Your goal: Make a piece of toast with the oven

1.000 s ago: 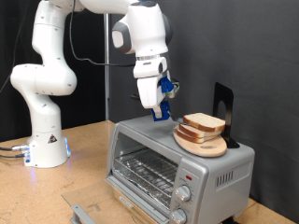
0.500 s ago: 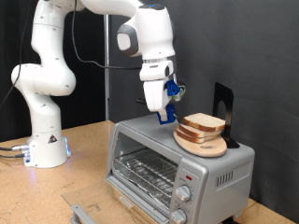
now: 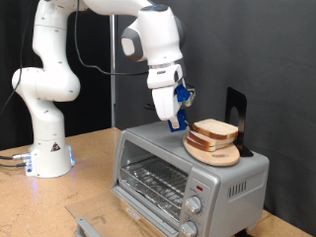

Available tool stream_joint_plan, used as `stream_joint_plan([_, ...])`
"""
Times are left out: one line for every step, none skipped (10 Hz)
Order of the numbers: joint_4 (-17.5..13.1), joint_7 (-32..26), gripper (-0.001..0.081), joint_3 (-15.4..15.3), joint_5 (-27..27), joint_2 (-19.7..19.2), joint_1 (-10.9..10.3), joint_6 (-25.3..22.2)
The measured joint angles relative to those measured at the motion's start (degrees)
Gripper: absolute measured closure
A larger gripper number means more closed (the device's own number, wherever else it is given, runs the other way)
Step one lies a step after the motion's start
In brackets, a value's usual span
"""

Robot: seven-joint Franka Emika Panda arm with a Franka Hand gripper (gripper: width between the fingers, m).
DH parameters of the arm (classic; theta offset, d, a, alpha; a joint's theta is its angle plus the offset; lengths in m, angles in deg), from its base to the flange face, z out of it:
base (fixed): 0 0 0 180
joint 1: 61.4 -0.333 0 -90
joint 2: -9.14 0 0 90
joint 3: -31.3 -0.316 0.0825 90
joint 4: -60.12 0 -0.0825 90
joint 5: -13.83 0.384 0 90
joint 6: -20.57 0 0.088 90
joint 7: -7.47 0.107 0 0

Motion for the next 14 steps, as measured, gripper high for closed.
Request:
stream_joint_plan([0.6,-3.1,0.0537,2.1,2.5,0.6,-1.2,-0.5])
stream_joint_plan([1.2,-5.9,0.0537,4.1,4.8,1.5,-2.3,-1.2])
stream_joint_plan([1.7,-8.2,0.0537,5.9,6.6,2.4,-3.1,-2.1])
stream_joint_plan([2.2,-9.9,0.0537,7.4,8.0,3.4,-3.7,-2.9])
stream_joint_plan([2.7,-11.8,0.0537,9.1,9.8,4.6,-4.3,-4.0])
stream_joint_plan([3.2,-13.7,0.0537,10.9,11.7,5.7,-4.9,-4.8])
stream_joint_plan([3.8,-15.4,0.0537,12.4,13.6,6.9,-5.5,-5.3])
stream_joint_plan([4.5,-16.4,0.0537,13.6,15.1,8.2,-6.4,-5.8])
stream_joint_plan([4.5,-16.3,0.0537,13.4,14.8,8.1,-6.2,-5.8])
stream_joint_plan([4.6,-16.5,0.0537,13.4,14.9,7.9,-6.2,-5.8])
stream_joint_plan([4.6,-17.5,0.0537,14.1,15.8,7.9,-6.2,-5.8])
stream_joint_plan([4.5,-18.7,0.0537,15.4,16.2,7.8,-6.1,-6.4])
stream_joint_plan([4.4,-19.7,0.0537,16.9,16.2,7.8,-5.7,-7.6])
stream_joint_plan([4.3,-20.8,0.0537,18.5,16.2,7.6,-4.9,-8.7])
